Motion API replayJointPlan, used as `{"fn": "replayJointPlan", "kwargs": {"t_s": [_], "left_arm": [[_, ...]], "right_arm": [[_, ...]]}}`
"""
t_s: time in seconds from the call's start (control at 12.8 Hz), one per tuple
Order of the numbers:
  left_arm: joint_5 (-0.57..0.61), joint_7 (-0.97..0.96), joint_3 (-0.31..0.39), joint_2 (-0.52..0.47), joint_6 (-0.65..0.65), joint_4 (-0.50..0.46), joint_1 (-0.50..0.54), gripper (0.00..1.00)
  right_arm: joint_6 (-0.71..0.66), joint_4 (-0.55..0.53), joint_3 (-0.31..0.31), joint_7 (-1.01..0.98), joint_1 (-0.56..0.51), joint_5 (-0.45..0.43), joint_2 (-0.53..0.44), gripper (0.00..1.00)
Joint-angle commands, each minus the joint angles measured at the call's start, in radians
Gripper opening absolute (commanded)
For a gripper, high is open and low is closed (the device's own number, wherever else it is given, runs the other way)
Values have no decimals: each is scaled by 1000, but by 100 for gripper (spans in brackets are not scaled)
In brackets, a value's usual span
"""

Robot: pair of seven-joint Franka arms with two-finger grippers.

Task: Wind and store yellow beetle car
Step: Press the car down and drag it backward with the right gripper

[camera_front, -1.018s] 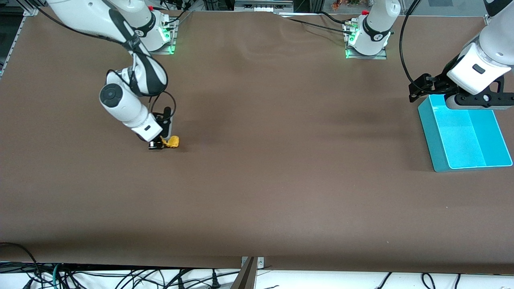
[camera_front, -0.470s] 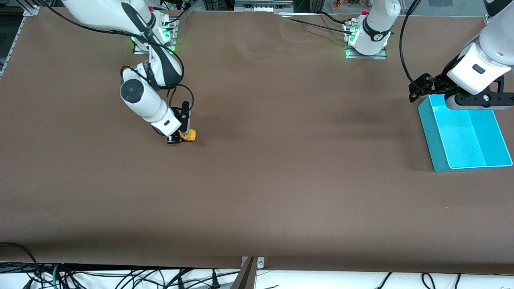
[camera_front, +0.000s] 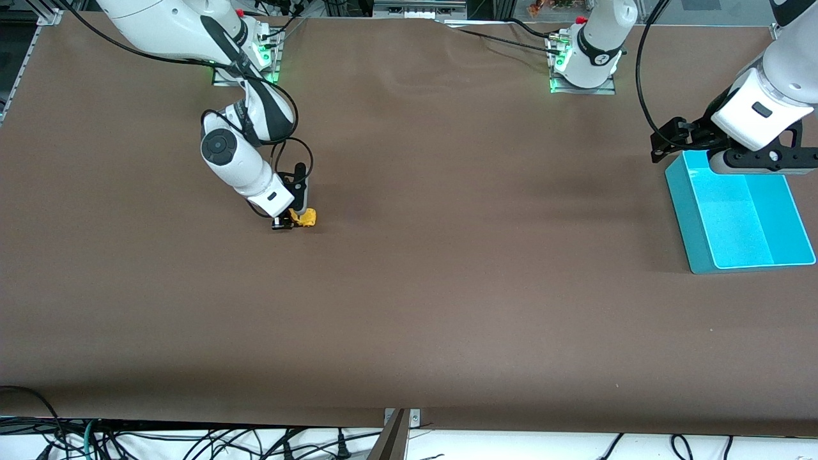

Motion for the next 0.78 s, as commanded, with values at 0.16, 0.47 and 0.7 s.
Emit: {"fn": "replayJointPlan", "kwargs": {"t_s": [0.16,0.47,0.7], "left_arm": [[12,11,1,8,-23,27,-3,100],[12,11,1,8,-23,27,-3,100],[12,11,1,8,-23,27,-3,100]], "right_arm": [[92,-85,-61,-168,-86,-33,21,10],[89,-102,-107,-421,-227,-33,10,11],[85,-101,-112,-480,-298,-32,13,12]]}}
